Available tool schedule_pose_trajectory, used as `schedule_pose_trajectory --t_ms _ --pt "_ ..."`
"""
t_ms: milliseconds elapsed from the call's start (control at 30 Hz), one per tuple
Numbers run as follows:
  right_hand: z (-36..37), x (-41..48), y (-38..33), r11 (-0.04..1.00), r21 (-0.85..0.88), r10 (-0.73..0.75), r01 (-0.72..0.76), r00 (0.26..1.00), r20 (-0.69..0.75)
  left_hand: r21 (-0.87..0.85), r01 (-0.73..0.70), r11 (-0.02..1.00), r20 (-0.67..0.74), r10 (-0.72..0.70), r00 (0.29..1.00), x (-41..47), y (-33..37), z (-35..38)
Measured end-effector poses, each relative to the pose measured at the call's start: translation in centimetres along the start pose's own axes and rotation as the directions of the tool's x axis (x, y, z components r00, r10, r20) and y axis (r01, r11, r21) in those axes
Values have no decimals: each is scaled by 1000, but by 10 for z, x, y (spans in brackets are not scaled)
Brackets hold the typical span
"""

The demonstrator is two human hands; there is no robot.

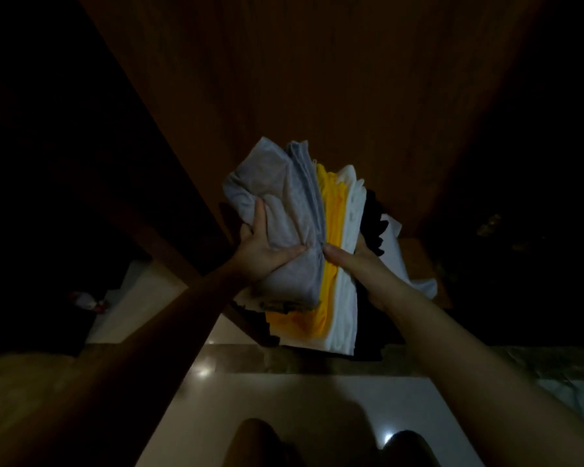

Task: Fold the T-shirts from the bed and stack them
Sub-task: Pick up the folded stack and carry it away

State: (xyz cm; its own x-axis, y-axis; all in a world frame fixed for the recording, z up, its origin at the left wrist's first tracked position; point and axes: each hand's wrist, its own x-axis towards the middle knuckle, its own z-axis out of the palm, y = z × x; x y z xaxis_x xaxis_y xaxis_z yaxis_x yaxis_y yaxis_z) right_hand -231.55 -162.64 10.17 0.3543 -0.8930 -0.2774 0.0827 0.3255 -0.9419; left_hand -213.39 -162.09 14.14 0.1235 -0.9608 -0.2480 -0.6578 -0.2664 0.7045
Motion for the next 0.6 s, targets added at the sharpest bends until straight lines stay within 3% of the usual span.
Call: schedule_pose_trajectory --t_ms 267,433,600 --pt "-18 115 81 995 9 -102 101 993 56 102 -26 994 20 24 999 111 -51 22" --pt "-39 211 131 988 22 -152 152 988 41 227 -3 974 -100 27 995 187 -73 40" --pt "-27 300 172 977 162 -150 136 986 78 354 19 935 -152 37 988 228 -94 42"
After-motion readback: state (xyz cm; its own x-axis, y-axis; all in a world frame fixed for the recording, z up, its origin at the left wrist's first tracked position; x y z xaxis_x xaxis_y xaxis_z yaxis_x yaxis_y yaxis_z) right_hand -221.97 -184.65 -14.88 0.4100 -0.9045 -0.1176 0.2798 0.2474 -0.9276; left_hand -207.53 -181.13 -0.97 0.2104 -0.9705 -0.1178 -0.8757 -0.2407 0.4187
